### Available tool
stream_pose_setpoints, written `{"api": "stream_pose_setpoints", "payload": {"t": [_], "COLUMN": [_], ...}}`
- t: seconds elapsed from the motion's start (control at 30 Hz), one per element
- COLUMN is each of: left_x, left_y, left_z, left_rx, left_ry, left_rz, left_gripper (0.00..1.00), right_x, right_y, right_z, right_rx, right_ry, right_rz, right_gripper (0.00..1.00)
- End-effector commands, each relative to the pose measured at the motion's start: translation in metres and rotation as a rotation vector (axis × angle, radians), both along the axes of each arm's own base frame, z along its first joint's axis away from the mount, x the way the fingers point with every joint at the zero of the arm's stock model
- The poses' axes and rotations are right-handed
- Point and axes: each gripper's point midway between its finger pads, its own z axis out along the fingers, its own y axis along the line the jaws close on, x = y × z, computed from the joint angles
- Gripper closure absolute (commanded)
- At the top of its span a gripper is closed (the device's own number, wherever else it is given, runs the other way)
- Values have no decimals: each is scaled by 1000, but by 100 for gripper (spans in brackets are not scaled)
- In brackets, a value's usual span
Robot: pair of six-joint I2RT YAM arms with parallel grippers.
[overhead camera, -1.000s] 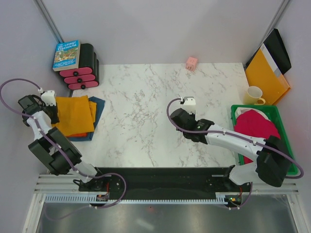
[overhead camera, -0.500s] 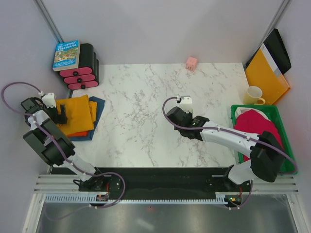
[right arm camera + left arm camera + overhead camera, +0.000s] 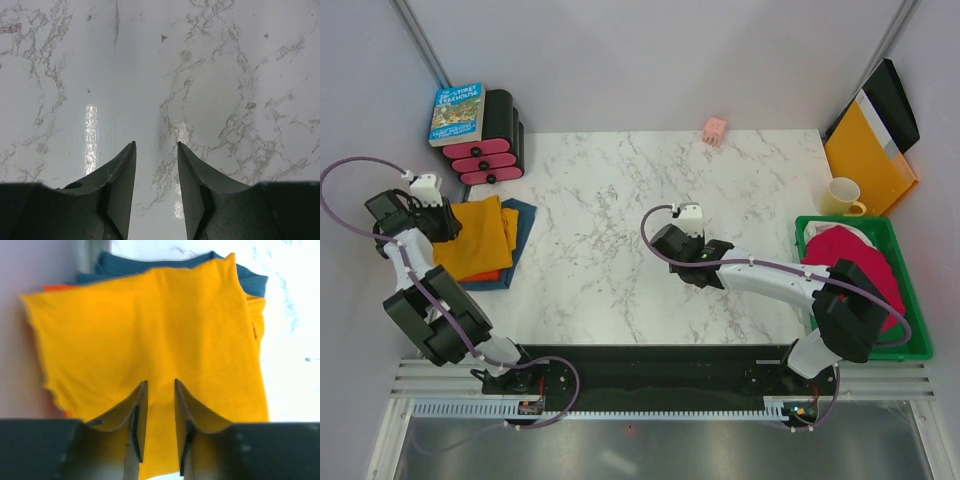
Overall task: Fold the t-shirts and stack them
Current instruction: Put the neatly folded tshirt into the corner of the board with the left arm
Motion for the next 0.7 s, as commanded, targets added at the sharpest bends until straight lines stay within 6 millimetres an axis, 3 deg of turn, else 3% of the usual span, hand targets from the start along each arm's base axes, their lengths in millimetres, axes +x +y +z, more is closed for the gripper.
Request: {"api": "stream_pose_setpoints", "payload": {"t": [0.0,0.33,0.43,0.5,0.53,0.6,0.63,0.67], "left_x": [7,4,1,4,6,4,1,-1], "left_y": [-14,28,30,23,12,0,-10,-28], "left_z": [-32,-79,-76,-62,-40,-12,1,33], "left_rx": [-131,-67,-50,-47,-42,-42,-42,-48], "left_ry": [66,204,200,153,91,13,-23,-102], "left_rz": [-5,148,148,118,83,49,28,-15], "left_gripper": [98,98,98,88,81,46,35,3], "right_x": [9,3,-1,-2,-3,-3,-2,-1], "right_y": [18,4,0,-6,-7,-9,-10,-9], "right_z": [22,23,23,24,26,30,32,36], "right_rx": [68,62,67,66,69,70,69,76], "right_ry": [-51,-57,-60,-67,-71,-86,-92,-99], "right_rz": [-1,-19,-24,-33,-35,-39,-40,-43], "right_gripper": [54,55,55,54,55,54,53,53]}}
